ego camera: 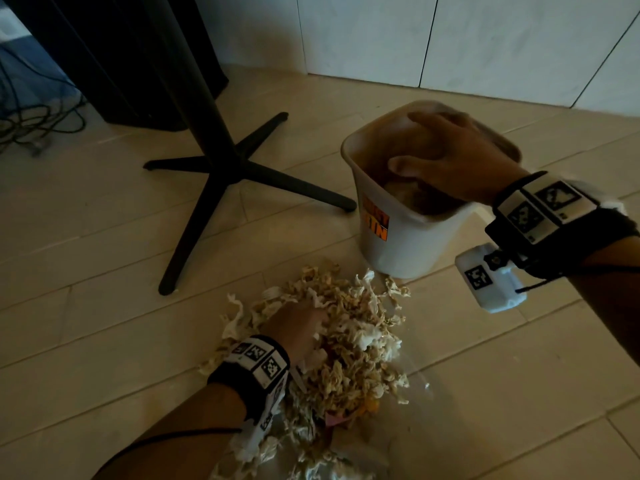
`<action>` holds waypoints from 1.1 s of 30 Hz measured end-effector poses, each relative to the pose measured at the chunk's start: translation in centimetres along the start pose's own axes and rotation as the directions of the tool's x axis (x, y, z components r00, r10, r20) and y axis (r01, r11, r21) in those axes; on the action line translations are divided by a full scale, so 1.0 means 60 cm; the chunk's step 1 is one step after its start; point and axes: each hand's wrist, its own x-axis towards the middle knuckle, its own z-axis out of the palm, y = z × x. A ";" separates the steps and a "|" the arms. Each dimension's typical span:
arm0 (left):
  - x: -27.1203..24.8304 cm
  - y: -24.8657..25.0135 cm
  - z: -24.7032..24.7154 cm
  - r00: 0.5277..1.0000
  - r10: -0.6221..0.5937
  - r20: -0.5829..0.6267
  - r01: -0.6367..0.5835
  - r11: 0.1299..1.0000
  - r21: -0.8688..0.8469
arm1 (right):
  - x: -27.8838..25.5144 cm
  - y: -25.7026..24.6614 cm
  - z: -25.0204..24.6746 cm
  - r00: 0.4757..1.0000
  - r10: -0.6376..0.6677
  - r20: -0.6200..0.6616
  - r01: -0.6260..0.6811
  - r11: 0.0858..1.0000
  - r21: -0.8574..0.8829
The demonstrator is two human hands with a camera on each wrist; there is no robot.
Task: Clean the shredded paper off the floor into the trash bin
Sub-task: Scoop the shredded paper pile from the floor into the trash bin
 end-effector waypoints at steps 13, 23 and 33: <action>-0.070 -0.011 -0.101 0.884 0.032 -0.465 -0.212 0.916 -0.339 | -0.182 -0.044 0.099 0.934 -0.357 -0.034 0.338 0.844 0.417; -0.098 0.088 -0.123 0.713 0.087 -0.696 -0.453 0.815 -0.362 | -0.194 -0.062 0.210 0.898 0.115 0.424 -0.437 0.344 0.831; -0.101 0.151 -0.063 0.737 0.007 -0.675 -0.454 0.746 -0.487 | -0.176 -0.016 0.207 0.835 0.225 0.502 -0.506 -0.044 0.861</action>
